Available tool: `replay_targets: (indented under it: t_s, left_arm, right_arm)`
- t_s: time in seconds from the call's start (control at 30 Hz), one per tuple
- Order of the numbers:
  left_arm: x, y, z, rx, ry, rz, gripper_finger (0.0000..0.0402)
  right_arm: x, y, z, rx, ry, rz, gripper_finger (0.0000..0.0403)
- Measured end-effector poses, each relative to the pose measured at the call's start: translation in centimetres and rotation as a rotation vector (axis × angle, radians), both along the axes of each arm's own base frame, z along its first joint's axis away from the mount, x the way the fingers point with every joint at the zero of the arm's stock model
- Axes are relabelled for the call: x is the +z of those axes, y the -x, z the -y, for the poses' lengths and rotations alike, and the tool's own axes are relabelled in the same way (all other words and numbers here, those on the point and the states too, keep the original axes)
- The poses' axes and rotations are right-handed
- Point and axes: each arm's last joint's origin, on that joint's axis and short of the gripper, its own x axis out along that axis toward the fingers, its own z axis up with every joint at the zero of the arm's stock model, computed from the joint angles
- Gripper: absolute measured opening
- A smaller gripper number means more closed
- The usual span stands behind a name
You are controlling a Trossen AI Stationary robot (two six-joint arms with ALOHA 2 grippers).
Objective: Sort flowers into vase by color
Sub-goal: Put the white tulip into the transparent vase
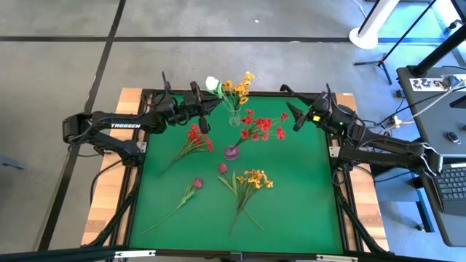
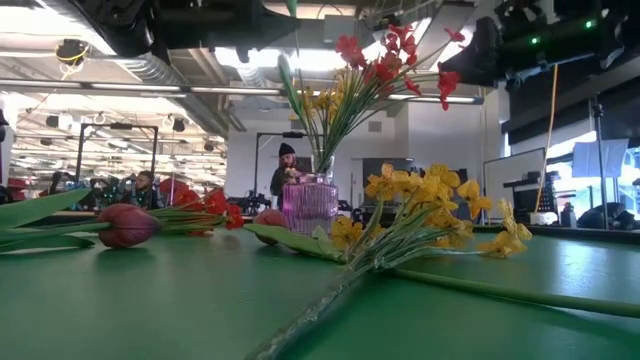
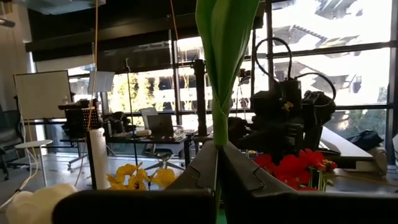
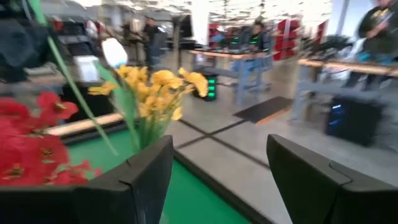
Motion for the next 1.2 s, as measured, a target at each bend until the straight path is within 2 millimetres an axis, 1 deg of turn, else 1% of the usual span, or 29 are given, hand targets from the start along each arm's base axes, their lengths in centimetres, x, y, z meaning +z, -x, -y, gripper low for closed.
replay_targets:
  t_s: [0.17,0.27,0.37,0.53,0.73,0.83,1.0,1.2]
  left_arm:
    - [-0.3,-0.3,-0.1,0.001,-0.006,0.01,0.0]
    - [-0.3,-0.6,-0.2,0.002,-0.025,0.051,0.0]
    - [-0.7,-0.9,-0.6,0.009,-0.022,0.041,0.0]
    - [-0.9,-0.7,-1.3,0.037,-0.018,0.03,0.0]
    - [-1.2,-0.4,-2.2,0.081,0.004,-0.001,0.0]
    - [-1.2,-0.4,-2.3,0.09,0.023,0.005,0.0]
    - [0.2,-1.1,-2.0,0.071,0.023,0.013,0.0]
    - [1.6,-2.6,-1.9,0.056,0.051,-0.143,0.0]
  right_arm:
    - [-2.2,0.7,1.1,0.056,-0.028,0.068,0.0257]
    - [-3.7,1.2,1.7,0.043,-0.062,0.09,0.0257]
    - [-4.5,1.7,2.0,0.022,-0.075,0.113,0.0257]
    - [-4.8,2.0,2.4,-0.002,-0.083,0.106,0.0257]
    - [-5.1,1.7,2.6,-0.001,-0.087,0.086,0.0256]
    - [-5.4,1.5,2.7,0.004,-0.102,0.073,0.0256]
    - [-5.9,0.9,2.9,0.065,-0.114,0.058,0.0256]
    - [-6.1,0.4,3.3,0.069,-0.105,0.067,0.0256]
